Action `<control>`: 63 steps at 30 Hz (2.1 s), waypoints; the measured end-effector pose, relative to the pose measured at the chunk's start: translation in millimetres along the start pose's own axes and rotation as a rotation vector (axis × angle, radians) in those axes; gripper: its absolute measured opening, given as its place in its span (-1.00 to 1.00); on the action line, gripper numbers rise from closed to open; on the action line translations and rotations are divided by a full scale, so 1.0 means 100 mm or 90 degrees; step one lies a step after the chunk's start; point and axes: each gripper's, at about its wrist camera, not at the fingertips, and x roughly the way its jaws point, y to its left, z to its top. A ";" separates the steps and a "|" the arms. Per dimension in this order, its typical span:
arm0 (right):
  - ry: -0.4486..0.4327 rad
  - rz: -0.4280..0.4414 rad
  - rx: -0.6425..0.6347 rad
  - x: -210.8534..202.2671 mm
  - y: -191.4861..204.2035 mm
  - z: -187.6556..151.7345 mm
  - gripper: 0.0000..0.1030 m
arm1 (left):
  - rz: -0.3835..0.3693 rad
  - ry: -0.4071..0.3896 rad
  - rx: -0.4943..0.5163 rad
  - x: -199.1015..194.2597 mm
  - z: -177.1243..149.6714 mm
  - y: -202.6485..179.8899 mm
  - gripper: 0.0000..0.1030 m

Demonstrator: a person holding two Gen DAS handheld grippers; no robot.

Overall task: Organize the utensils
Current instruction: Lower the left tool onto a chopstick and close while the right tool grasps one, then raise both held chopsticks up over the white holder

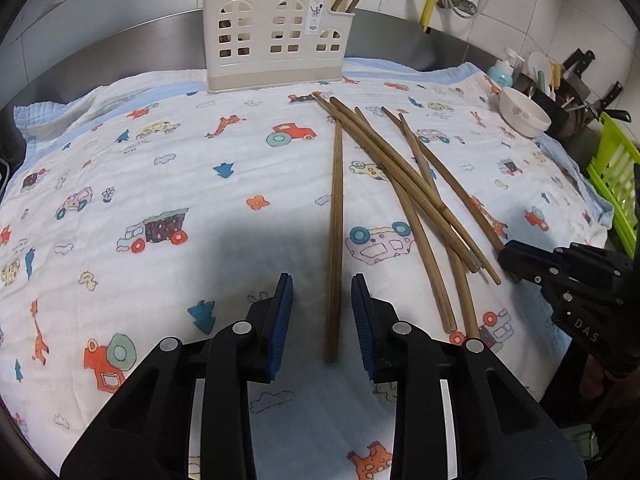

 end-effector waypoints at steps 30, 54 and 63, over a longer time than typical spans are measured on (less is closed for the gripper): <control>-0.138 -0.016 -0.046 -0.82 -0.16 0.54 -0.86 | 0.003 0.016 0.015 0.09 0.07 -0.10 -0.73; -0.214 0.060 -0.149 -1.50 -0.09 1.72 -0.88 | 0.008 -0.195 0.039 -0.78 0.94 0.11 -0.88; -0.241 0.089 -0.177 -1.48 0.10 2.28 -0.88 | 0.001 -0.213 0.063 -0.90 1.35 0.12 -0.88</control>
